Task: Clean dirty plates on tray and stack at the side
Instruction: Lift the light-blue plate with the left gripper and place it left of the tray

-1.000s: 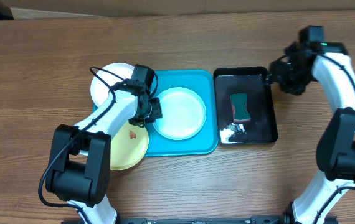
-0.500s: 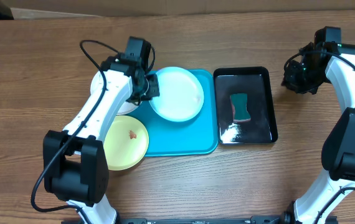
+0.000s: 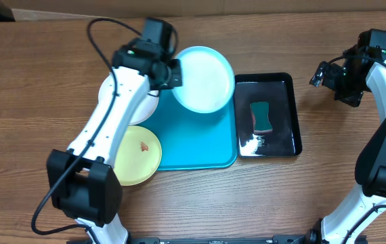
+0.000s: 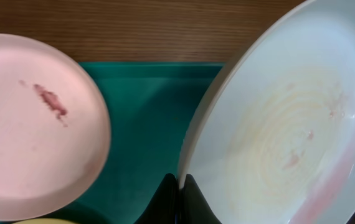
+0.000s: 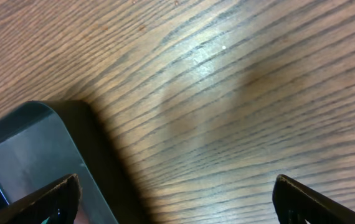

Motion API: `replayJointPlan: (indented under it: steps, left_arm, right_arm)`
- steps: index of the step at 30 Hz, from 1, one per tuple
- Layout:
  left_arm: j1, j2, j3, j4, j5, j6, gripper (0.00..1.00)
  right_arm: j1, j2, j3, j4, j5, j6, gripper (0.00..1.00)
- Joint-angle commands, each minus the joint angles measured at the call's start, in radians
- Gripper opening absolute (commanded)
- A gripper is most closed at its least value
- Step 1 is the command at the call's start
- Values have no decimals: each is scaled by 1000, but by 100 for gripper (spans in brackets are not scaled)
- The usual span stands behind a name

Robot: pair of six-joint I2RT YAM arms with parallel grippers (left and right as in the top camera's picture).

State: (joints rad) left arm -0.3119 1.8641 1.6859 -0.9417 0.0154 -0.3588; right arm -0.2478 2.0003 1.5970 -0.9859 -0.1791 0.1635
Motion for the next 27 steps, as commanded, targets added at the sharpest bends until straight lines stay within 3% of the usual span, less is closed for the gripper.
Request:
replayJointPlan:
  steps: [1, 7, 16, 27]
  left_arm:
    - [-88, -2, 25, 33, -10, 22, 4]
    - [-219, -2, 47, 41, -159, 24, 4]
    - [-444, -2, 69, 47, -553, 103, 4]
    - [-618, -2, 69, 117, -833, 226, 4]
  right_arm:
    - [5, -20, 27, 14, -5, 5, 100]
    - [5, -20, 27, 14, -4, 5, 100]
    - [5, -20, 27, 14, -5, 5, 100]
    - [5, -20, 27, 15, -5, 5, 100]
